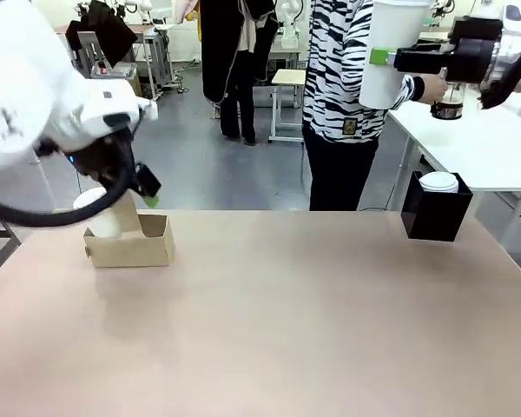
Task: Pour a drink into a cup and package it in a carrier.
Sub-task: Position the Cup Carrier in the center of the table.
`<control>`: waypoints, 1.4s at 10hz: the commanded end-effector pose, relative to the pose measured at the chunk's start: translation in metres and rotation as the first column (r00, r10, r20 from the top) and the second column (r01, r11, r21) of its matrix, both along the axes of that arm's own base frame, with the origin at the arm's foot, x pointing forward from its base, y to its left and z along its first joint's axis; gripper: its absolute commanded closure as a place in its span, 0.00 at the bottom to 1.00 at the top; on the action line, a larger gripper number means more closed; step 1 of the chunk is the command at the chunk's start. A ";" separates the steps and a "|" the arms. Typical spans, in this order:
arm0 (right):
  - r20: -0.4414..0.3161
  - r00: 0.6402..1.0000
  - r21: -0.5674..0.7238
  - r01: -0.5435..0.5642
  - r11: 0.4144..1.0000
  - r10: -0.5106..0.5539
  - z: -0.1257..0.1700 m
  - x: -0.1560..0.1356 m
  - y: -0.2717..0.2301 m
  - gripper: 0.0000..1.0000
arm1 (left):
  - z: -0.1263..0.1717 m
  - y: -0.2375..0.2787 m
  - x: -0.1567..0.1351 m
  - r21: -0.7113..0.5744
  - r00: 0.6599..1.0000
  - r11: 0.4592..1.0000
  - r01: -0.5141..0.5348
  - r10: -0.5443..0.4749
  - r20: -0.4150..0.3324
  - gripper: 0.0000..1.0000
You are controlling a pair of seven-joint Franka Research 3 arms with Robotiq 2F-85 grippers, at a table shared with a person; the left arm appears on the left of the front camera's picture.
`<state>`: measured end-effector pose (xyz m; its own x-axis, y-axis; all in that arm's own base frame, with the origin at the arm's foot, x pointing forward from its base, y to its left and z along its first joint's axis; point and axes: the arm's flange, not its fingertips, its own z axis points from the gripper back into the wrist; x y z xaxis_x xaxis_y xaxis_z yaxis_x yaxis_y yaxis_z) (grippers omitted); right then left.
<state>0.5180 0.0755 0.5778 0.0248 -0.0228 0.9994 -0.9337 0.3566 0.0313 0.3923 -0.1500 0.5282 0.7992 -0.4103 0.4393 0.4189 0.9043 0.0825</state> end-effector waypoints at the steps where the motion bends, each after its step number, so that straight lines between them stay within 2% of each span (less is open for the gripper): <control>1: 0.016 1.000 0.000 -0.001 1.000 0.001 0.005 0.001 0.002 0.19 | 0.035 -0.008 0.016 0.022 0.993 0.993 -0.113 0.114 -0.032 0.00; 2: 0.016 1.000 0.000 -0.001 1.000 0.001 0.005 0.001 0.002 0.19 | 0.046 -0.003 0.029 0.018 0.987 0.988 -0.152 0.153 -0.043 0.00; 4: 0.016 1.000 0.000 -0.001 1.000 0.001 0.005 0.001 0.002 0.19 | 0.049 0.015 0.063 0.020 0.962 0.965 -0.260 0.261 -0.074 0.00; 6: 0.016 1.000 0.000 -0.001 1.000 0.001 0.005 0.001 0.002 0.19 | 0.039 0.036 0.094 0.017 0.930 0.936 -0.351 0.351 -0.113 0.00; 9: 0.016 1.000 0.000 -0.001 1.000 0.001 0.005 0.001 0.002 0.19 | 0.001 0.053 0.132 0.009 0.902 0.922 -0.388 0.381 -0.203 0.00; 11: 0.016 1.000 0.000 -0.001 1.000 0.001 0.005 0.001 0.002 0.19 | -0.009 0.053 0.142 0.029 0.874 0.892 -0.452 0.449 -0.186 0.00; 12: 0.016 1.000 0.000 -0.001 1.000 0.001 0.005 0.001 0.002 0.19 | -0.007 0.049 0.137 0.020 0.856 0.876 -0.482 0.475 -0.205 0.00; 13: 0.016 1.000 0.000 -0.001 1.000 0.001 0.005 0.001 0.002 0.19 | -0.018 0.056 0.138 0.019 0.897 0.918 -0.396 0.391 -0.207 0.00; 14: 0.016 1.000 0.000 -0.001 1.000 0.001 0.005 0.001 0.002 0.19 | -0.018 0.056 0.138 0.019 0.897 0.918 -0.396 0.391 -0.207 0.00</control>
<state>0.5180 0.0755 0.5780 0.0243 -0.0226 0.9994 -0.9337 0.3567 0.0308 0.5324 -0.0973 0.5092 0.9672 -0.0066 0.2538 0.0058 1.0000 0.0038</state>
